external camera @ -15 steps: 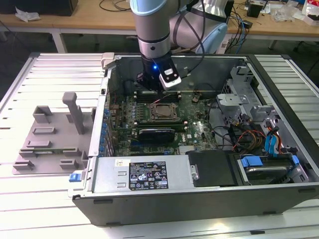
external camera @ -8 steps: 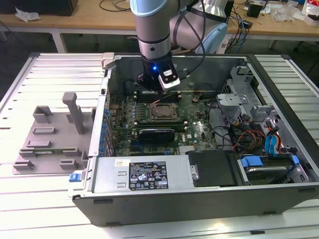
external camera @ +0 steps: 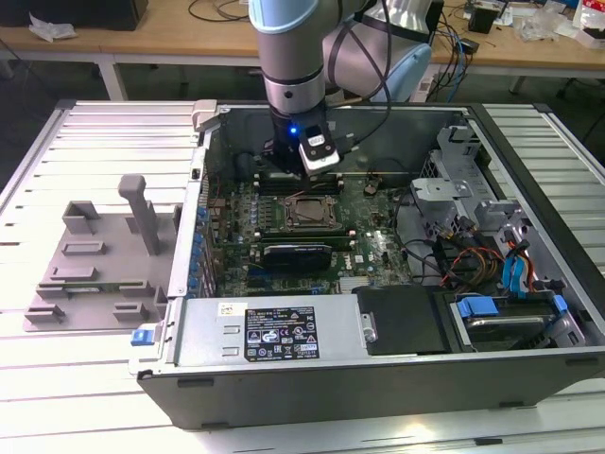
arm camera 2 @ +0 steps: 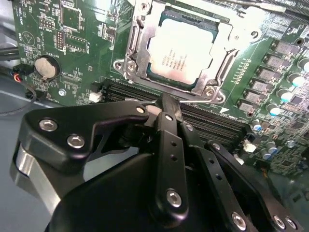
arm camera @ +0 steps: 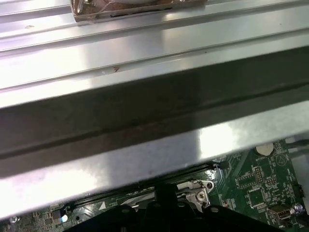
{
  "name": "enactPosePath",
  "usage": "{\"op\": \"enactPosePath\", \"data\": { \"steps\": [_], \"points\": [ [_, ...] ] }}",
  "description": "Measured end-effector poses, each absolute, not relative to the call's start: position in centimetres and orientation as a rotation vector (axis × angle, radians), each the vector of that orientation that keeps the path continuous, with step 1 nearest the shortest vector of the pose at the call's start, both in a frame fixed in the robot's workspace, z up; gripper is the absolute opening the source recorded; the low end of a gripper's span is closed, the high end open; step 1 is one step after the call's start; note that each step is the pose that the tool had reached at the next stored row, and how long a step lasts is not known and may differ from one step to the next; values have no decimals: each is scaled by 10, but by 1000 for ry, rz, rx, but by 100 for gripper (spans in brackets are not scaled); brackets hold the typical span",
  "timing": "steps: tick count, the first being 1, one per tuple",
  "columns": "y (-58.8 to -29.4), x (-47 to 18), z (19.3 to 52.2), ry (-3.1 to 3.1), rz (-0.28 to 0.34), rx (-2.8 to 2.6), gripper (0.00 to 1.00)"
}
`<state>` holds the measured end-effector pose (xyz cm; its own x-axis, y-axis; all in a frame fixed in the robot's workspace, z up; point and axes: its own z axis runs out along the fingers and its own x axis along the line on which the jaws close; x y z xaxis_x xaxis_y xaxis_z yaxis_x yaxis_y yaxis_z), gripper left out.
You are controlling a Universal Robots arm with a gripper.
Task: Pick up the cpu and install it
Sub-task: 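Install the first cpu locking lever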
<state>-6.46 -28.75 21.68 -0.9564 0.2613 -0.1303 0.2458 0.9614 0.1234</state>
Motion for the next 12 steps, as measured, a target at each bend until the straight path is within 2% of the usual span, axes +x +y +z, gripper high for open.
{"op": "enactPosePath", "data": {
  "steps": [12],
  "points": [
    [-283, -61, 211, 2942, 148, 521, 11]
  ]
}}
